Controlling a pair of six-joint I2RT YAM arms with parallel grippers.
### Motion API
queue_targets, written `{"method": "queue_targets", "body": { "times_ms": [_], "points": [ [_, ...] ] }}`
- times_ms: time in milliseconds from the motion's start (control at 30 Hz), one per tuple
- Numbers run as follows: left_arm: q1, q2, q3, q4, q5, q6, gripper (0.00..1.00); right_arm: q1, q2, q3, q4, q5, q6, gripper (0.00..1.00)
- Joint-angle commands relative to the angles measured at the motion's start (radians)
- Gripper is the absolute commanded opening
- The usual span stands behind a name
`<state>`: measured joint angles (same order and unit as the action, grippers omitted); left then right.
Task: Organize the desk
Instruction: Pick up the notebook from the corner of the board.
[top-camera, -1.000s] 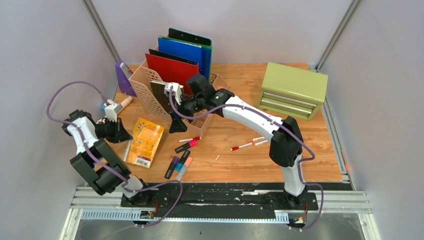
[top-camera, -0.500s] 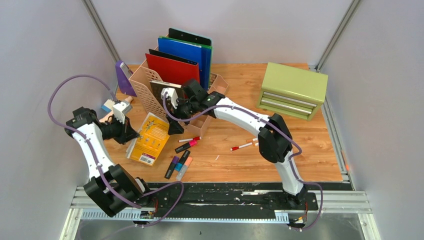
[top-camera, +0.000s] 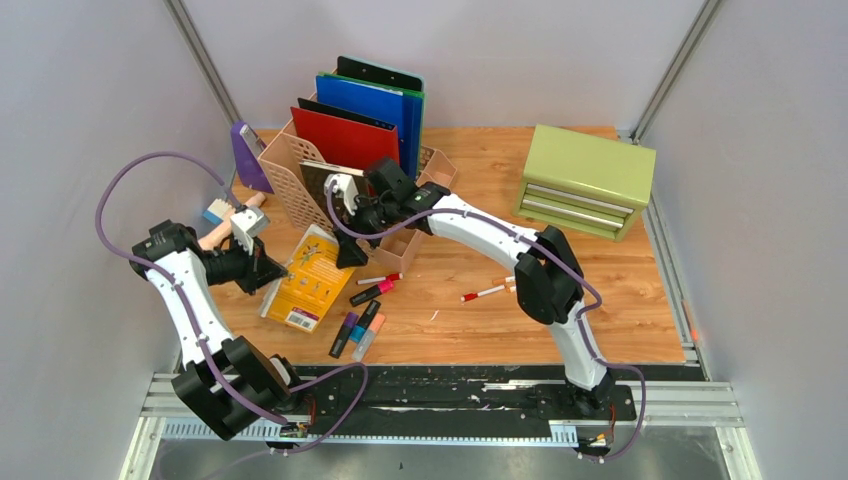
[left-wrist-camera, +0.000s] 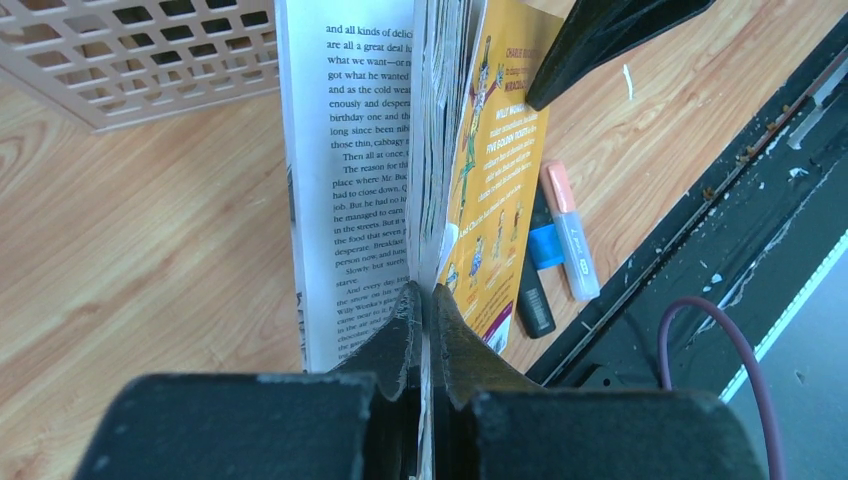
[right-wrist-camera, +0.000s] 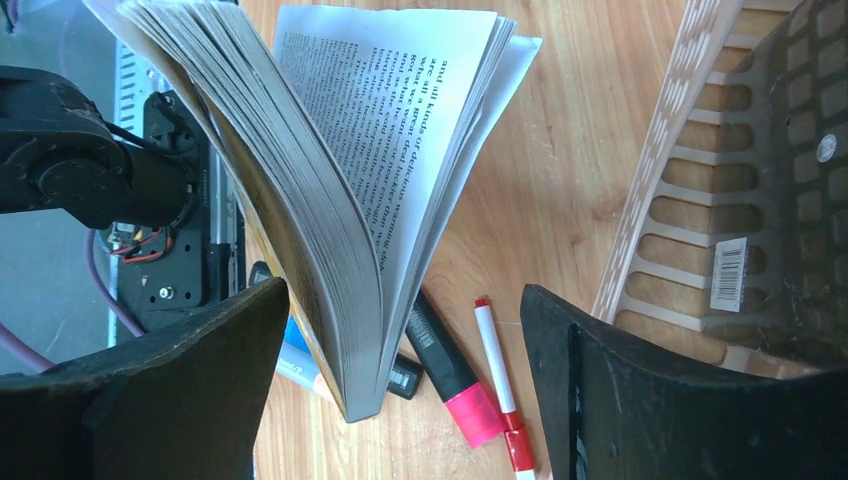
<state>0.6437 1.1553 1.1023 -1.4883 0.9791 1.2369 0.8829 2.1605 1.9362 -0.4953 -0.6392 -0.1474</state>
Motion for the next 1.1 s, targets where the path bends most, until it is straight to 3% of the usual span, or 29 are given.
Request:
{"method": "queue_targets", "body": {
  "times_ms": [0, 233, 367, 567, 733, 767, 900, 933, 967, 1000, 1067],
  "points": [
    [-0.001, -0.026, 0.003, -0.033, 0.103, 0.040, 0.00, -0.016, 0.021, -0.004, 0.036, -0.072, 0.063, 0.88],
    [-0.001, -0.029, 0.009, -0.031, 0.140, 0.038, 0.00, -0.024, 0.043, -0.012, 0.038, -0.193, 0.152, 0.87],
    [-0.002, -0.033, 0.004, -0.022, 0.153, 0.030, 0.00, -0.028, 0.061, 0.005, 0.040, -0.258, 0.206, 0.80],
    [-0.001, -0.037, -0.021, 0.014, 0.162, 0.005, 0.00, -0.037, 0.067, 0.028, 0.050, -0.328, 0.261, 0.48],
    [-0.001, -0.017, -0.018, 0.030, 0.156, -0.012, 0.01, -0.046, 0.034, 0.030, 0.057, -0.357, 0.263, 0.05],
    [-0.001, -0.007, -0.012, 0.029, 0.154, -0.014, 0.03, -0.047, 0.023, 0.028, 0.056, -0.358, 0.259, 0.00],
    [-0.001, 0.028, 0.048, 0.006, 0.139, -0.022, 0.34, -0.053, -0.034, 0.024, 0.056, -0.376, 0.245, 0.00],
    [-0.002, 0.033, 0.073, -0.001, 0.138, -0.023, 0.51, -0.053, -0.048, 0.023, 0.055, -0.385, 0.244, 0.00],
    [-0.001, 0.042, 0.088, -0.009, 0.139, -0.029, 0.59, -0.056, -0.066, 0.019, 0.053, -0.391, 0.244, 0.00],
    [-0.001, 0.050, 0.116, -0.009, 0.139, -0.036, 0.78, -0.057, -0.085, 0.015, 0.052, -0.391, 0.244, 0.00],
    [-0.002, 0.061, 0.162, -0.010, 0.138, -0.055, 0.96, -0.060, -0.126, -0.002, 0.047, -0.384, 0.243, 0.00]
  ]
}}
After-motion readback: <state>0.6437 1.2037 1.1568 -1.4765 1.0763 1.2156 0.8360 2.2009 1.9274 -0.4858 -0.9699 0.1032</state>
